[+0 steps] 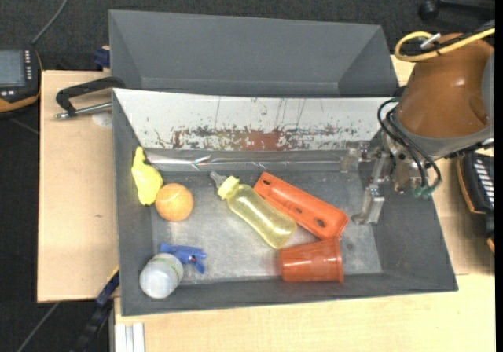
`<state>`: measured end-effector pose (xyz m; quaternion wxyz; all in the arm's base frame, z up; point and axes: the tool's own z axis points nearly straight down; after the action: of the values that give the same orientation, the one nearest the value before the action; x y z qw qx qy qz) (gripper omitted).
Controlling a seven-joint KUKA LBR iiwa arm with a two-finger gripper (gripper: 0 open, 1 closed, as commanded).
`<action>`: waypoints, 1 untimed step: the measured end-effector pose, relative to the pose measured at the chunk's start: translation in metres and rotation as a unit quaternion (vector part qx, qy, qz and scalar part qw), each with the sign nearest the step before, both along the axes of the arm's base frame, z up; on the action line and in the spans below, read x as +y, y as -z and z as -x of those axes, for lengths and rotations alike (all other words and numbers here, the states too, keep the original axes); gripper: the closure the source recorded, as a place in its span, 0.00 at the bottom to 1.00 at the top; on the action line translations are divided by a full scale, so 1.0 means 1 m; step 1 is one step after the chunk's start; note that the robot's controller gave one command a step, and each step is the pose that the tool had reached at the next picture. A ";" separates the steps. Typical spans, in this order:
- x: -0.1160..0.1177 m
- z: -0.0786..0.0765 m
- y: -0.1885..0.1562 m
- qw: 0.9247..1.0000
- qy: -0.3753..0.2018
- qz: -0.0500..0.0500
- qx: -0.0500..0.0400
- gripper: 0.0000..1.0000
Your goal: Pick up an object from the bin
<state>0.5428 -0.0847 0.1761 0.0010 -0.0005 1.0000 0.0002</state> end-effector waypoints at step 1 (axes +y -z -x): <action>0.000 0.000 0.000 1.000 0.000 0.000 0.000 0.00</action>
Offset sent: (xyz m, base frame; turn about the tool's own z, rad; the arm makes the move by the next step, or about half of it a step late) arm 0.0029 0.0443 -0.1061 -0.0219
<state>0.5428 -0.0847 0.1761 0.0010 -0.0005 1.0000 0.0002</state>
